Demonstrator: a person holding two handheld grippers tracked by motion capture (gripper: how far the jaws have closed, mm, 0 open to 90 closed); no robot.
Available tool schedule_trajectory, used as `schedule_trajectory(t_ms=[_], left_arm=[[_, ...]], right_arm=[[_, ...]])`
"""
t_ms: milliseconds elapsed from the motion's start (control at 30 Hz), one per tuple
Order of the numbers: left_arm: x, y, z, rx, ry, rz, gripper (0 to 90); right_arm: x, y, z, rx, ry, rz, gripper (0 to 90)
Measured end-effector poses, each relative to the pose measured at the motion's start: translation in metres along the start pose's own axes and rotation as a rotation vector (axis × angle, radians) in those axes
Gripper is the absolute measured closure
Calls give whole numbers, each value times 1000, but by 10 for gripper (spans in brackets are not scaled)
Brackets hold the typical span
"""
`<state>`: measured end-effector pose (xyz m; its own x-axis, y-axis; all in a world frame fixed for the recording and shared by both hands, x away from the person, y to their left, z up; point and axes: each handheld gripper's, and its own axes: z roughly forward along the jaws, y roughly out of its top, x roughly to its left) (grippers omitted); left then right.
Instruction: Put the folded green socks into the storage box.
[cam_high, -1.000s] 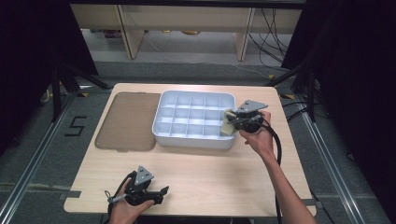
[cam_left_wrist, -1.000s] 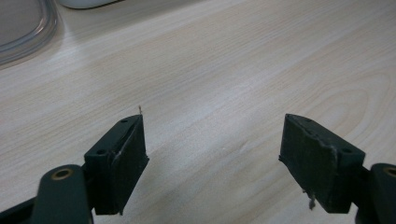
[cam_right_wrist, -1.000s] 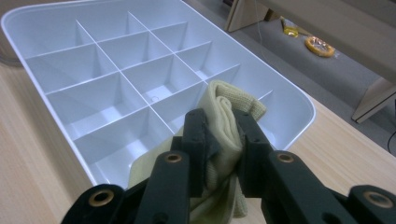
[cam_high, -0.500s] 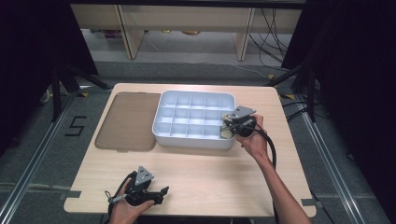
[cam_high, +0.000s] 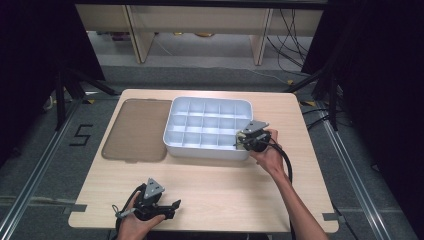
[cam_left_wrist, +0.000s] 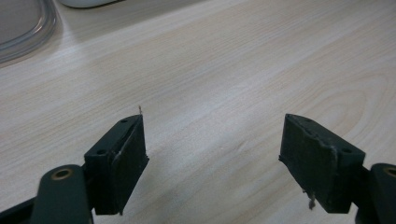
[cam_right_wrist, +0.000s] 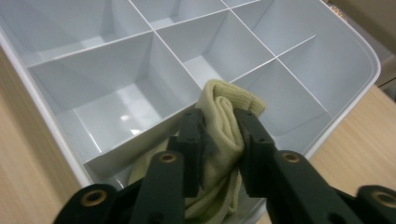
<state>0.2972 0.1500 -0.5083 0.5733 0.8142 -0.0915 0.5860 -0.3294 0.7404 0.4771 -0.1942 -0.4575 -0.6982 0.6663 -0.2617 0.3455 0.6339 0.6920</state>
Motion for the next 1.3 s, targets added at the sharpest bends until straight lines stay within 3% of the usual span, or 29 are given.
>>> schedule_trajectory(t_ms=[100,133,233,300,333,367,433,533,733,800,867,900,967,1000,1167,1267,1300], left_arm=[[0,0,0,-4,4,-18,219],[1,1,-2,3,1,8,218],[1,1,-2,-6,10,-9,219],[1,1,-2,-2,2,-12,219],[0,1,-1,-14,3,-15,219],[1,1,-2,-1,3,6,219],[0,1,-1,-4,4,-6,219],[0,1,-2,1,1,10,218],[0,0,-1,0,-2,-8,219],[0,1,-1,-4,-1,0,219],[-1,1,-1,-8,1,-1,219],[2,1,-3,31,7,46,219],[0,1,-3,23,0,23,219],[-2,0,0,-11,0,-3,219],[-2,0,-1,-3,6,7,219],[-2,0,-1,1,4,0,219],[-2,0,-1,2,8,7,219]], right_arm=[[-5,1,-5,-34,0,56,589],[-7,3,-8,-63,5,79,595],[-13,8,-19,-125,32,117,720],[-16,11,-24,-143,40,109,809],[-16,13,-26,-126,47,116,832],[-16,14,-25,-120,47,114,848],[-16,14,-20,-55,58,107,859],[-11,11,-9,11,86,114,865],[-1,10,5,116,119,110,871],[0,11,9,126,117,115,872],[0,12,12,147,120,86,871],[0,13,13,170,133,83,871],[1,13,14,196,137,88,872],[0,13,15,200,141,88,871],[-2,13,17,238,164,129,871],[-4,13,19,223,176,101,871],[-3,13,19,237,181,120,870]])
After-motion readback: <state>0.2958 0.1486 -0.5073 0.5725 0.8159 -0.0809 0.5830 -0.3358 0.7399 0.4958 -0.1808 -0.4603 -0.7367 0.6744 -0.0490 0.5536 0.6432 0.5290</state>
